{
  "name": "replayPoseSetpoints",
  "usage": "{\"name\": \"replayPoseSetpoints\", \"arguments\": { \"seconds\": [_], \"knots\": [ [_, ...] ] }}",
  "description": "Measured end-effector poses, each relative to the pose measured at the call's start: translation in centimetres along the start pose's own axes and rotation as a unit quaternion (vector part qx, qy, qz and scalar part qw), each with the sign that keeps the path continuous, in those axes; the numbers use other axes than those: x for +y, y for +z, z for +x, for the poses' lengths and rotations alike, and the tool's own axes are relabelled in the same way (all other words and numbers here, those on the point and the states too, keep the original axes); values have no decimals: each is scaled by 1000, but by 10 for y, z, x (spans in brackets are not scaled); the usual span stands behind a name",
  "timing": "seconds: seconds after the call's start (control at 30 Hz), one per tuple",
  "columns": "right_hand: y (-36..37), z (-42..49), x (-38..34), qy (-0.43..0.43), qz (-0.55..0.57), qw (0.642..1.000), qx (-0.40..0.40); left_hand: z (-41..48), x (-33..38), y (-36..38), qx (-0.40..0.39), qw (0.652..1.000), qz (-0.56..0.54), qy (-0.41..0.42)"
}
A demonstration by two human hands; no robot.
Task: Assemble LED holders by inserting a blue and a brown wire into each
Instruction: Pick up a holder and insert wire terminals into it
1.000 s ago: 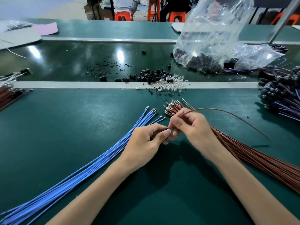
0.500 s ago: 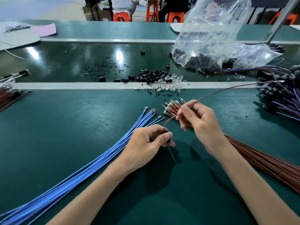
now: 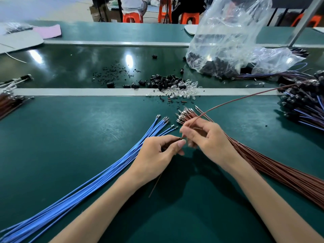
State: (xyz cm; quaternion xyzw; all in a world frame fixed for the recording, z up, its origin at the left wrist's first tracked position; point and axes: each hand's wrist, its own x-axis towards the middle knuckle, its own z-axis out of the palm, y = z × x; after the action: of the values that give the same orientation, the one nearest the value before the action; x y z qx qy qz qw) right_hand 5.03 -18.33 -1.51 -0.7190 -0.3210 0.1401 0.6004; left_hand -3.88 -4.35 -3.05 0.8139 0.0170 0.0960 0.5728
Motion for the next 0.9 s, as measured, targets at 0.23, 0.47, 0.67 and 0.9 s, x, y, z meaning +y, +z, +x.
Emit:
{"name": "replayPoseSetpoints", "arguments": {
  "seconds": [0.23, 0.47, 0.67, 0.9],
  "knots": [
    [-2, 1, -1, -20, 104, 992, 66, 0, -2, 0, -11, 1000, 3, -8],
    [-1, 3, -4, 29, 232, 970, 59, 0, 0, 0, -10, 999, -27, -17],
    [1, 1, -3, -28, 105, 988, 111, 0, -2, 0, -12, 1000, -9, -11],
    [5, 0, -2, -51, 112, 989, 78, 1, -2, 0, -5, 1000, -26, -11]
  ]
}}
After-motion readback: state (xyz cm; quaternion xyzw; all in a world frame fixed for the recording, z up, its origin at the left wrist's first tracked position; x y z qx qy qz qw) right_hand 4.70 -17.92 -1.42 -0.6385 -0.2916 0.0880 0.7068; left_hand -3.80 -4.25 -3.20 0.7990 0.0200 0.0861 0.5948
